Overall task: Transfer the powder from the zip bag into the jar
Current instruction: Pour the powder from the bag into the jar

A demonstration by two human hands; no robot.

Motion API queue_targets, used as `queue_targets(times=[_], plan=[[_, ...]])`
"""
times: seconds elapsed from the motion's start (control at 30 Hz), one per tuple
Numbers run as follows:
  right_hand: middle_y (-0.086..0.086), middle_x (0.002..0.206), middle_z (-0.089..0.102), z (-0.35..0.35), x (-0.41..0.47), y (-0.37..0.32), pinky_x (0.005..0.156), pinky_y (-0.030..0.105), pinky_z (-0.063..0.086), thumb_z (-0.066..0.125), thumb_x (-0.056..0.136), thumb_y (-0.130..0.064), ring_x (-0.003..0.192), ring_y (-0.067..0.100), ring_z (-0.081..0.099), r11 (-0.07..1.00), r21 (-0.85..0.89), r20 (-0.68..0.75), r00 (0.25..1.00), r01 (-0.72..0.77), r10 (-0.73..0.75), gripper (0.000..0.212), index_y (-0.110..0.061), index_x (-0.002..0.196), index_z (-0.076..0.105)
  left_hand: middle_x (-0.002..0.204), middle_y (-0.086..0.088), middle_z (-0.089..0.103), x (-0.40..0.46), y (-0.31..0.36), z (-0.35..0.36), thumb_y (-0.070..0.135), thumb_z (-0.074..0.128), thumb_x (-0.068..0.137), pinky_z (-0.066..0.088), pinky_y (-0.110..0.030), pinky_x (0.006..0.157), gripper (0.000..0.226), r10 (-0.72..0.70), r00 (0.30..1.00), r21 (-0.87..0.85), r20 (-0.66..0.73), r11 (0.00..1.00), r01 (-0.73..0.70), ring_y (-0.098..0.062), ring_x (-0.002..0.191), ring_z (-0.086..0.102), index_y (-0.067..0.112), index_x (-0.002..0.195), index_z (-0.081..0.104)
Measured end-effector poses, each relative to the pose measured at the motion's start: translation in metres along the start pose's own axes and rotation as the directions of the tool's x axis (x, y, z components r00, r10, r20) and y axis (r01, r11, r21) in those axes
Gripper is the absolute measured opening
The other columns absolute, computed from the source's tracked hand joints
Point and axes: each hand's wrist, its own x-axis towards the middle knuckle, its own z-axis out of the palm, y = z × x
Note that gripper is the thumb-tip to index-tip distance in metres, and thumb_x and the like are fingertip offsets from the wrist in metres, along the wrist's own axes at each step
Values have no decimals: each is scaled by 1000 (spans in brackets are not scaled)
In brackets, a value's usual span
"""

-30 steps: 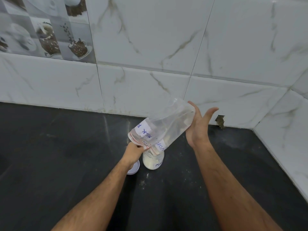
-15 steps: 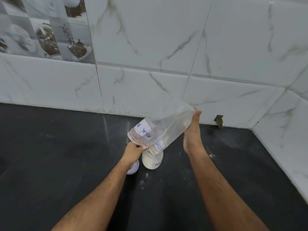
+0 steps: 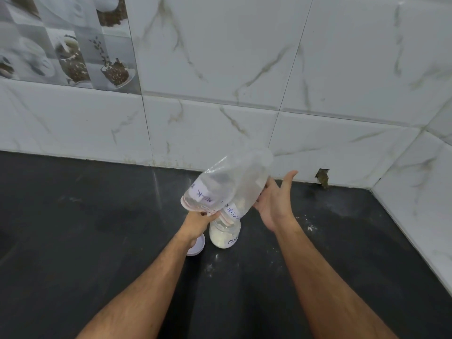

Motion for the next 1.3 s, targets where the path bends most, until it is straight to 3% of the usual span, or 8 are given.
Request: queue_targets(times=[0.13,0.2,0.33,0.5,0.77,0.97,1.07,1.3], plan=[[-9,133,66,9,-4,2,98,33,51,10,76,-88,124,10,60,995,-15,-35,995,94,-95,86,-43,131,60,111,6,73,2,-2,-1,17,66,94,53,-22,63,28,-13,1000,9,22,1000,13,-3,93,67,18,122,66],[-5,138,63,9,-6,4,110,41,43,12,72,-90,130,14,56,998,7,-33,998,59,-58,97,-34,140,53,110,6,73,5,-4,0,12,64,95,58,-32,73,26,-41,999,-35,17,999,41,-1,99,64,10,121,68],[-1,143,58,11,-2,9,119,49,31,13,66,-90,133,19,52,999,31,-41,999,28,-27,110,-24,150,41,101,7,77,6,-2,3,15,65,94,54,-13,66,17,-63,997,-119,42,991,68,-2,84,70,18,110,70],[5,149,51,17,-2,21,119,49,30,12,70,-87,136,22,49,1000,1,-52,998,22,-22,109,-21,153,34,110,-2,76,7,-2,5,18,64,95,51,-29,89,21,-73,997,-205,36,976,79,-15,103,70,11,114,70],[-20,135,60,32,-4,25,107,29,45,16,76,-85,128,4,54,990,-56,-107,985,132,-137,86,-37,140,46,111,-5,76,8,-3,10,14,67,93,52,-31,91,19,-52,998,-234,-19,971,46,-19,106,70,9,110,71],[-16,134,62,48,0,33,105,30,47,31,62,-97,127,7,57,999,-20,7,999,50,-50,87,-46,129,54,109,-2,76,2,-2,20,12,71,89,53,-21,82,18,25,996,-220,-87,974,-44,-12,103,71,13,107,72],[-29,115,69,44,3,34,84,15,53,35,52,-103,109,-7,64,998,12,-11,998,60,-60,83,-55,112,63,105,4,76,2,1,16,11,71,89,53,-12,71,16,24,992,-222,-121,974,-50,-5,96,72,14,104,72],[-24,118,71,48,3,34,79,15,55,33,62,-98,110,-2,66,998,-43,48,998,46,-44,75,-54,113,65,101,-5,77,2,0,18,12,69,91,53,-16,73,21,-20,988,-207,-155,978,-13,-14,95,71,-3,106,71]])
